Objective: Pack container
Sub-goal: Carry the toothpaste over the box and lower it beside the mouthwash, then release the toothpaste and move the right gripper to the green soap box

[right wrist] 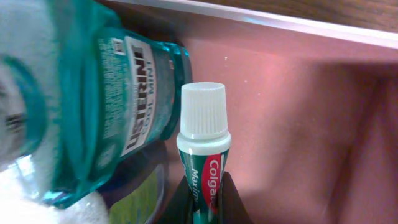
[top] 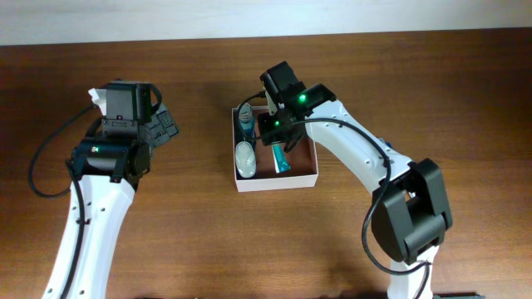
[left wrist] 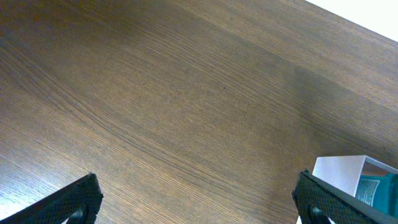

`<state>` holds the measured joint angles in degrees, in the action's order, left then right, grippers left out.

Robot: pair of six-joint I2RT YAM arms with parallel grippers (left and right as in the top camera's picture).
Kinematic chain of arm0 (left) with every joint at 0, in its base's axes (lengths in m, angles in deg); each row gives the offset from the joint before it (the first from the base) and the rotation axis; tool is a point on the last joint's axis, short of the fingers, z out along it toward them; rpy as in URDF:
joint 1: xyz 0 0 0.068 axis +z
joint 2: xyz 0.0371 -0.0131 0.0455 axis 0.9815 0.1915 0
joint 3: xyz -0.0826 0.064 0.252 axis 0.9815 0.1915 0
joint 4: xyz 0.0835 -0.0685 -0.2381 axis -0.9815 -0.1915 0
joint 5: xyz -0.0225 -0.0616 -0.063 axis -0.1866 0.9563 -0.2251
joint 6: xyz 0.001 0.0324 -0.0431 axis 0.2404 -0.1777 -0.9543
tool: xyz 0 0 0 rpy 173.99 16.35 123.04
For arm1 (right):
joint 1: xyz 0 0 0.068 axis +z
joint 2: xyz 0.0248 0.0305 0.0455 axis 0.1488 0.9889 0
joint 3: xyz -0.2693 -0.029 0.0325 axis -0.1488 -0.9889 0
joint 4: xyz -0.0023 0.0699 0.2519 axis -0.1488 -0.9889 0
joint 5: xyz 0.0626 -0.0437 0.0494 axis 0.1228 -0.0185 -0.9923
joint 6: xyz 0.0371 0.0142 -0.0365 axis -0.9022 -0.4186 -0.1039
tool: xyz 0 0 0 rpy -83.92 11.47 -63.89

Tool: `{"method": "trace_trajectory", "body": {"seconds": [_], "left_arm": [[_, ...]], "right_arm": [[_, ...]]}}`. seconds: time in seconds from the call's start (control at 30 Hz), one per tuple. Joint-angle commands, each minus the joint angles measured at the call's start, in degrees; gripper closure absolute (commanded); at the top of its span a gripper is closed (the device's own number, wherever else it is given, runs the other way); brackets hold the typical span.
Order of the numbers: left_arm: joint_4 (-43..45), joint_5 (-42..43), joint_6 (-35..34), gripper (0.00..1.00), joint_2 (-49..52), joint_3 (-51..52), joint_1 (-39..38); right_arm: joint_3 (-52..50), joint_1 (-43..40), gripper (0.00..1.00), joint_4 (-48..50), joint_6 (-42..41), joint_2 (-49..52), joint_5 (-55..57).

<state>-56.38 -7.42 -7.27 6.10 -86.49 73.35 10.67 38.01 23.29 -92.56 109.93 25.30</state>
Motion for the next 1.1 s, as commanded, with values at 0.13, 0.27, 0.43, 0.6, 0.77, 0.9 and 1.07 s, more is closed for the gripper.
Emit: {"method": "trace_trajectory", "body": {"seconds": [0.13,0.27,0.43,0.6,0.77,0.9,1.07], "left_arm": [[0.0,0.0,-0.3,0.01,0.3,-0.5,0.2],[0.0,0.0,-0.3,0.00,0.3,-0.5,0.2],[-0.1,0.0,-0.3,0.01,0.3,-0.5,0.2],[0.0,0.0,-0.3,0.01,0.3,-0.5,0.2],[-0.1,0.0,-0.3,0.01,0.3,-0.5,0.2],[0.0,0.0,-0.3,0.01,0.3,-0.5,0.2],[0.0,0.0,-0.3,0.01,0.3,-0.5,0.2]], "right_arm": [[0.0,0.3,0.95,0.1,-2.0,1.7,1.3],[0.0,0.3,0.95,-0.1,-2.0,1.7,1.3],[0.0,0.3,0.88,-0.2,-2.0,1.7,1.3],[0.0,0.3,0.78,-0.2,-2.0,1.7,1.1],[0.2,0.1,0.79,0.1,-1.3,1.6,1.1],[0.3,-1.0,0.79,-1.5,0.7,-0.9,1.1],[0.3,-4.4,0.79,-7.0,8.0,-8.3,1.7]]}}
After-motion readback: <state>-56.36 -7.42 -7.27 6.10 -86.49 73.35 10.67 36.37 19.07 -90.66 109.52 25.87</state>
